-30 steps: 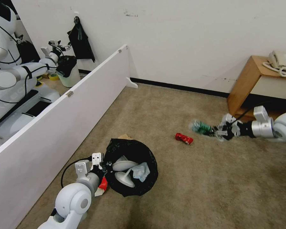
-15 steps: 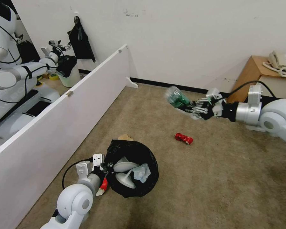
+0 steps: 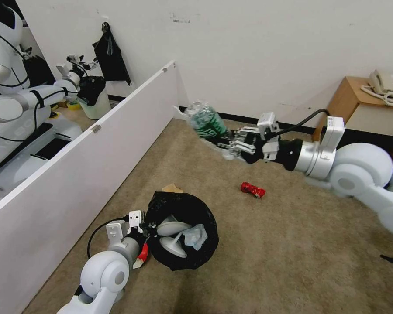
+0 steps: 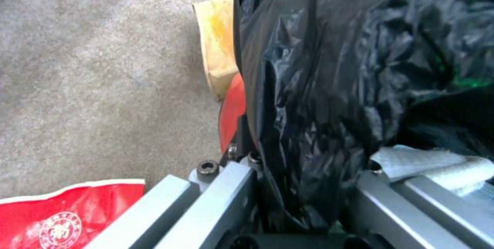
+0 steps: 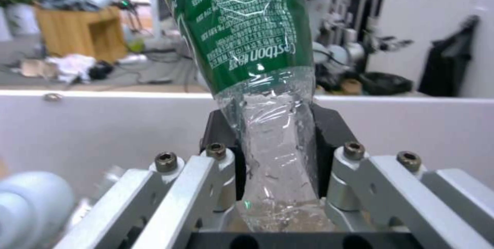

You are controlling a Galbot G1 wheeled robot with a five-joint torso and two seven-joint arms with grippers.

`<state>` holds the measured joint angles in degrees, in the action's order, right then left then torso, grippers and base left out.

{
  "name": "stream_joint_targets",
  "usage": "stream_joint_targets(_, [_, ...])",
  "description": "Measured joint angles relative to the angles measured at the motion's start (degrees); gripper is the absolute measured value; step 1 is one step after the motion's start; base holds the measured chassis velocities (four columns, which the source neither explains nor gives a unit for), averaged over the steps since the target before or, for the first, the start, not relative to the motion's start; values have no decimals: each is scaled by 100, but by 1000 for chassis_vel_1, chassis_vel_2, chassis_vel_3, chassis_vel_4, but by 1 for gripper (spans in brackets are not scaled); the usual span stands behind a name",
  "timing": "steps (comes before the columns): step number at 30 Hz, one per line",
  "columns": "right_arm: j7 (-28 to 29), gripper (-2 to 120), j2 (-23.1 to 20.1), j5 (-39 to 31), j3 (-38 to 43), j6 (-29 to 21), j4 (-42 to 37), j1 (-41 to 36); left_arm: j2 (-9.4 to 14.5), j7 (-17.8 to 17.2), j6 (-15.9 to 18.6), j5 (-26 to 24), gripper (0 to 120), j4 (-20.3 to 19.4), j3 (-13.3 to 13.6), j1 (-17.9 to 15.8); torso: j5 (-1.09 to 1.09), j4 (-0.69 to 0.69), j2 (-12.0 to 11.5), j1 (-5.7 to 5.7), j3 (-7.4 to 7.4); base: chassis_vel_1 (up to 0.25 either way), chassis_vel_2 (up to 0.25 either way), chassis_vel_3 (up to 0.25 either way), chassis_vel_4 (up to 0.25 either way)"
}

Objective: Pick up the trash bin, then pick up the garbage from the floor and place it into the trash bin.

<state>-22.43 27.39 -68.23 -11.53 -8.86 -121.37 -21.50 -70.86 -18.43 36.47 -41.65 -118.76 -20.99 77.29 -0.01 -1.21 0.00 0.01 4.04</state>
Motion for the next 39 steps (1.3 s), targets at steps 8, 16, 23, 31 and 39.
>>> stream_joint_targets(8, [-26, 21, 288, 119, -326, 126, -279, -25, -58, 15, -5, -3, 0, 48, 3, -60, 0, 0, 0, 0, 0, 0, 0, 0, 0])
stream_joint_targets(16, [-191, 21, 547, 436, -811, 245, -309, -43, -132, 19, -6, -8, 0, 55, 21, -91, 0, 0, 0, 0, 0, 0, 0, 0, 0])
stream_joint_targets(23, [-339, 21, 645, 752, -1088, 290, -211, -165, -144, 19, -7, -35, 0, 11, 8, -79, 1, -1, 0, 0, 0, 0, 0, 0, 0])
stream_joint_targets(31, [-428, 21, 717, 952, -1272, 309, -95, -230, -152, 19, -14, -36, 0, -10, -11, -49, 1, 0, 0, 0, 0, 0, 0, 0, 0])
stream_joint_targets(39, [-502, 21, 665, 1056, -1320, 316, -13, -306, -153, 19, -21, -35, 0, -19, -15, -44, 1, 0, 0, 0, 0, 0, 0, 0, 0])
